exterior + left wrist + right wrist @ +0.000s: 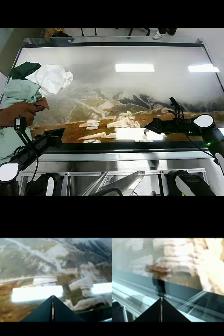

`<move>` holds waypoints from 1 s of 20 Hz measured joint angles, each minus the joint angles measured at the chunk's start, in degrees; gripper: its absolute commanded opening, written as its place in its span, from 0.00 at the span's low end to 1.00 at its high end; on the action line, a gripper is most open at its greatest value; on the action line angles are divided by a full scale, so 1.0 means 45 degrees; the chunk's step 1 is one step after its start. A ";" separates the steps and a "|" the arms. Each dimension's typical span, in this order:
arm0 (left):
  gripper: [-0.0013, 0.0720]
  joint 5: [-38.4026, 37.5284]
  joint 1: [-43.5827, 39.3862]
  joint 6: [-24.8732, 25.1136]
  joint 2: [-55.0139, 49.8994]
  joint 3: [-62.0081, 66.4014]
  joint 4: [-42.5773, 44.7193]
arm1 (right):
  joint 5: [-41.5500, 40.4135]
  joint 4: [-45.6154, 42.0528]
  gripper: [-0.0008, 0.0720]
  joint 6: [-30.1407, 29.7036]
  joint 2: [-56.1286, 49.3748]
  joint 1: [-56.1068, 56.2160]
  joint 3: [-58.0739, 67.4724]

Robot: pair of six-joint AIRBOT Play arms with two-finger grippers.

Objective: Fold the shirts.

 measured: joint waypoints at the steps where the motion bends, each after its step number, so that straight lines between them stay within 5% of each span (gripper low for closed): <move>1: 0.04 0.0000 0.0000 0.0000 0.0000 -0.0005 0.0000 | 0.0000 0.0000 0.04 0.0000 0.0000 0.0000 0.0000; 20: 0.04 0.0578 0.0000 -0.0019 0.0000 -0.0029 0.0000 | -0.0136 0.0078 0.04 0.0000 0.0000 0.0000 -0.0015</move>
